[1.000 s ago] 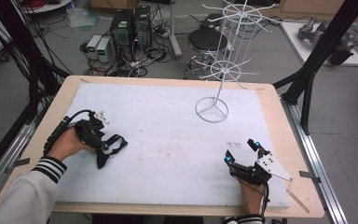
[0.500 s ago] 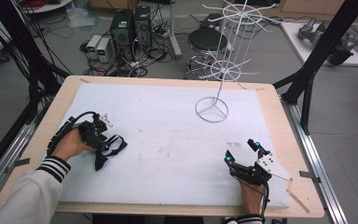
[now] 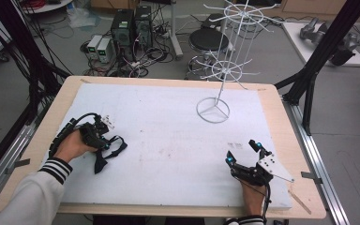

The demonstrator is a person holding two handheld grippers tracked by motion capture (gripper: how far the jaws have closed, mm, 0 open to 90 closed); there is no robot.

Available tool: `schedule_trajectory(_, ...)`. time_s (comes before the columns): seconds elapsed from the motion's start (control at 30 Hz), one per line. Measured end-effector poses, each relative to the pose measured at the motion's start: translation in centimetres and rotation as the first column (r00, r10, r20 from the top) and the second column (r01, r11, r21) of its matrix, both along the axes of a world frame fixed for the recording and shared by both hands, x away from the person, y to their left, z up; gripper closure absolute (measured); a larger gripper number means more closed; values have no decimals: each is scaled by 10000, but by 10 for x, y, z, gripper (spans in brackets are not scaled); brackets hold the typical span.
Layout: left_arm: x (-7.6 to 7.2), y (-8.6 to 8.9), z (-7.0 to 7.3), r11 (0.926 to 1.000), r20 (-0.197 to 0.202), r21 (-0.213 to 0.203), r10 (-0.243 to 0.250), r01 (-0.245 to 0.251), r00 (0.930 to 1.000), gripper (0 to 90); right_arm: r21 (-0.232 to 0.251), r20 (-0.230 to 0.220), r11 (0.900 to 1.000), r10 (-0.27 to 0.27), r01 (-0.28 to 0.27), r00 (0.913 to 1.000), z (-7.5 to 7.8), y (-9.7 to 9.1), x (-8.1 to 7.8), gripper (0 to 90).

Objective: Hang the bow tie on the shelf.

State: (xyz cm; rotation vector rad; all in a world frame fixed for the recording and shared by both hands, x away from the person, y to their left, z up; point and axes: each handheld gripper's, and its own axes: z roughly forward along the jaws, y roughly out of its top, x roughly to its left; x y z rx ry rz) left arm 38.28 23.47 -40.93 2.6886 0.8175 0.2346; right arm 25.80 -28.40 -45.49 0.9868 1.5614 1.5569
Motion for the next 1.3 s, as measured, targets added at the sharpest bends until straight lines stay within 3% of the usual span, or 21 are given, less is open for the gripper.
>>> schedule_trajectory(0.17, 0, 1, 1, 10000, 29, 26, -95, 95, 10000, 832, -4, 3, 10000, -3, 3, 10000, 0, 0, 0, 57)
schedule_trajectory(0.3, -1, 1, 1, 9993, 163, -361, 70, -65, 9998, 835, -3, 1, 10000, -8, 8, 10000, 0, 0, 0, 57)
schedule_trajectory(0.53, -1, -1, 8, 9960, 751, -876, -92, 158, 9971, 842, -6, 4, 10000, -2, 2, 10000, 0, 0, 0, 57)
schedule_trajectory(0.73, -2, -3, 16, 9868, 1365, -1587, -98, 317, 9906, 849, -5, 28, 10000, 4, -4, 10000, 0, 0, 0, 57)
schedule_trajectory(0.87, -2, -3, 18, 9829, 1615, -1802, -80, 374, 9868, 850, 0, 16, 10000, 13, -13, 10000, 0, 0, 0, 57)
schedule_trajectory(0.9, -3, -3, 19, 9757, 1789, -2165, 62, 333, 9839, 850, 2, 19, 10000, 12, -12, 10000, 0, 0, 0, 57)
schedule_trajectory(1.1, -3, -3, 24, 9590, 2122, -2768, -2, 603, 9772, 851, -4, 20, 10000, 13, -13, 10000, 0, 0, 0, 57)
schedule_trajectory(1.17, -4, -2, 26, 9469, 2267, -3140, 42, 690, 9739, 851, -15, 24, 10000, 9, -9, 10000, 0, 0, 0, 57)
schedule_trajectory(1.27, -4, -1, 28, 9410, 2358, -3309, 98, 708, 9717, 852, -5, 12, 10000, 3, -3, 10000, 0, 0, 0, 57)
schedule_trajectory(1.3, -5, 0, 29, 9297, 2435, -3608, 172, 741, 9698, 851, 13, -20, 10000, 6, -6, 10000, 0, 0, 0, 57)
